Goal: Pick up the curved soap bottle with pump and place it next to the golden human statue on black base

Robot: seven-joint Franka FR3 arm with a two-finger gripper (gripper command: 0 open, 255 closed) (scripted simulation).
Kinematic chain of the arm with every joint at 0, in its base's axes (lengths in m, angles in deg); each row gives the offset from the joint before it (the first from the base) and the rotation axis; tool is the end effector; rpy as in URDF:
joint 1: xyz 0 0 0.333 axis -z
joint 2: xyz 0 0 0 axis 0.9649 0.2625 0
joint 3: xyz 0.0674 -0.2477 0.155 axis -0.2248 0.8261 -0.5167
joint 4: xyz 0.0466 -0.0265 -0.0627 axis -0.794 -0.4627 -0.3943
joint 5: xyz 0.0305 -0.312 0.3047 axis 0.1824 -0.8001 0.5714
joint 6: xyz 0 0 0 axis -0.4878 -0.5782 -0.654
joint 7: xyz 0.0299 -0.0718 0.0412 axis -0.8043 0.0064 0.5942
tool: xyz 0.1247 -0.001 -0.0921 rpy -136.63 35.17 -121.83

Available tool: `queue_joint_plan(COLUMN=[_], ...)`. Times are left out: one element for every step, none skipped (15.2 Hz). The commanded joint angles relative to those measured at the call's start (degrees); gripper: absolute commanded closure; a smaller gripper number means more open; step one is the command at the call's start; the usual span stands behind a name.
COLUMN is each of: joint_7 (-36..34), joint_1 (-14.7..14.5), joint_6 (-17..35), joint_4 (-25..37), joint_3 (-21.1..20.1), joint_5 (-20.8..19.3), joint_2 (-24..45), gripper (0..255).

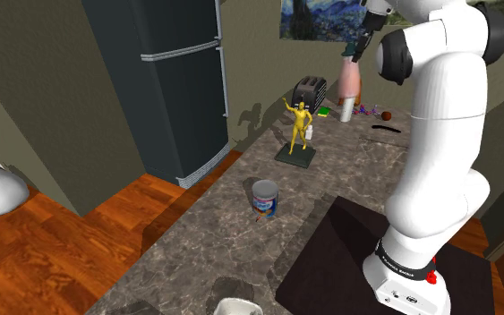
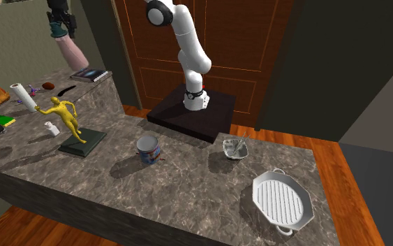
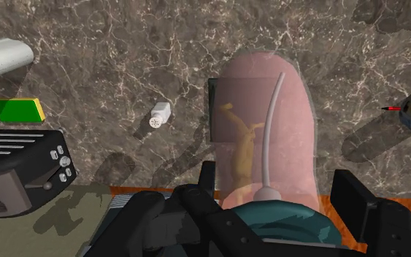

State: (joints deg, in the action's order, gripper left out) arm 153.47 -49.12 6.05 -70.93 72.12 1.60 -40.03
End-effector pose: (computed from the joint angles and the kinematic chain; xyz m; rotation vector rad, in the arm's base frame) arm 0.3644 -0.5648 0.6035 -3.1147 -0.1933 -0.3595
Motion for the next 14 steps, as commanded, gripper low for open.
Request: queue_joint_plan(joint_7=[0.2, 0.29, 0.37, 0.46, 0.55, 0.64, 0.73, 0.82, 0.92, 1.02, 1.13, 1.24, 1.35, 1.47], joint_1=[-1.33, -1.82, -2.27, -2.69, -3.08, -3.44, -3.77, -4.08, -4.36, -4.63, -4.87, -5.1, -5.31, -5.5], joint_6=[2.35, 3.36, 4.35, 5.31, 6.26, 7.19, 8.11, 9.01, 9.89, 10.76, 11.62, 12.47, 13.3, 14.12], joint_4=[-3.33, -4.7, -6.03, -7.3, -8.54, -9.74, -10.9, -12.02, -13.11, -14.17, -15.21, -16.21, -17.18, -18.13], joint_3=[0.14, 0.17, 0.2, 0.22, 0.23, 0.23, 0.23, 0.23, 0.22, 0.21, 0.2, 0.19, 0.17, 0.14], joint_5=[-0.95, -1.3, -1.61, -1.91, -2.17, -2.42, -2.64, -2.83, -3.01, -3.17, -3.3, -3.42, -3.52, -3.6], joint_2=[-1.23, -1.68, -2.09, -2.48, -2.84, -3.18, -3.49, -3.78, -4.04, -4.28, -4.5, -4.7, -4.88, -5.04], gripper=[255, 255, 255, 255, 255, 255, 255, 255, 255, 255, 255, 255, 255, 255])
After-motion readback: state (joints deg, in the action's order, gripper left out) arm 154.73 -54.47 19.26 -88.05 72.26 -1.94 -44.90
